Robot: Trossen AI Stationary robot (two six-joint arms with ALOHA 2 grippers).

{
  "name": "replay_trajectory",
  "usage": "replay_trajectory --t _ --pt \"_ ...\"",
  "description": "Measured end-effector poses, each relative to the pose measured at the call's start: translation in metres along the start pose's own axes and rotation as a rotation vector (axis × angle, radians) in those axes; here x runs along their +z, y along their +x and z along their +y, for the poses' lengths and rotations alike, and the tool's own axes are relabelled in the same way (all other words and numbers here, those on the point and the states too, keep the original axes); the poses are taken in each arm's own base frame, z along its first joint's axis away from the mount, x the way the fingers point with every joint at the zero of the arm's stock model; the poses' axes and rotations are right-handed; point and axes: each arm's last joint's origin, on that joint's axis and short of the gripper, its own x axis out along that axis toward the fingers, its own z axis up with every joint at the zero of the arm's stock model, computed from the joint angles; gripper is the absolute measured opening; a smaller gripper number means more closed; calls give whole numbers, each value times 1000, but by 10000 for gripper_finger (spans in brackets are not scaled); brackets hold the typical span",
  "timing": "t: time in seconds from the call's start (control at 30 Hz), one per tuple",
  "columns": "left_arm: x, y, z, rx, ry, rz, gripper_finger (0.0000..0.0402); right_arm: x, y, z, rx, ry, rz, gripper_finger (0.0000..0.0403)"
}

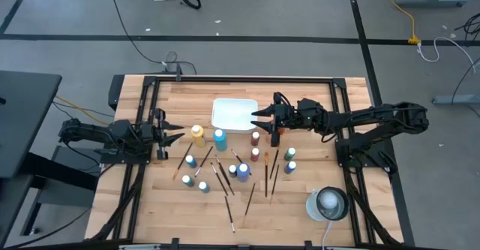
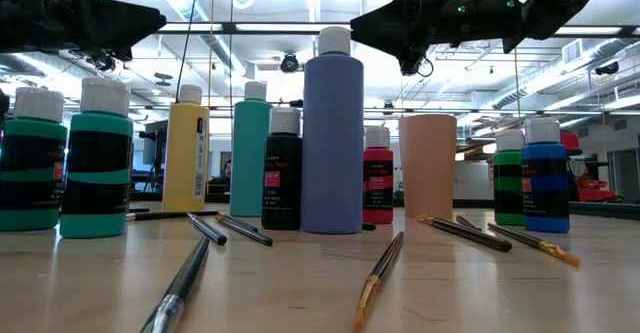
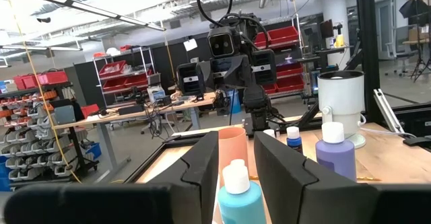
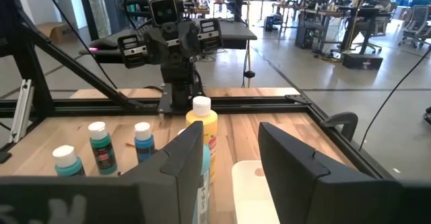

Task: Pick & Place Paint Supplies
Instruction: Put the large yellow paint bottle into the bin

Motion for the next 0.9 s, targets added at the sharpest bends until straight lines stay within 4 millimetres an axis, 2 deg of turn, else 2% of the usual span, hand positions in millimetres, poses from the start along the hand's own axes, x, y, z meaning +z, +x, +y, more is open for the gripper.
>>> replay_trajectory --t 0.9 --pt "2 0 1 18 -51 -13 104 0 0 0 1 0 0 149"
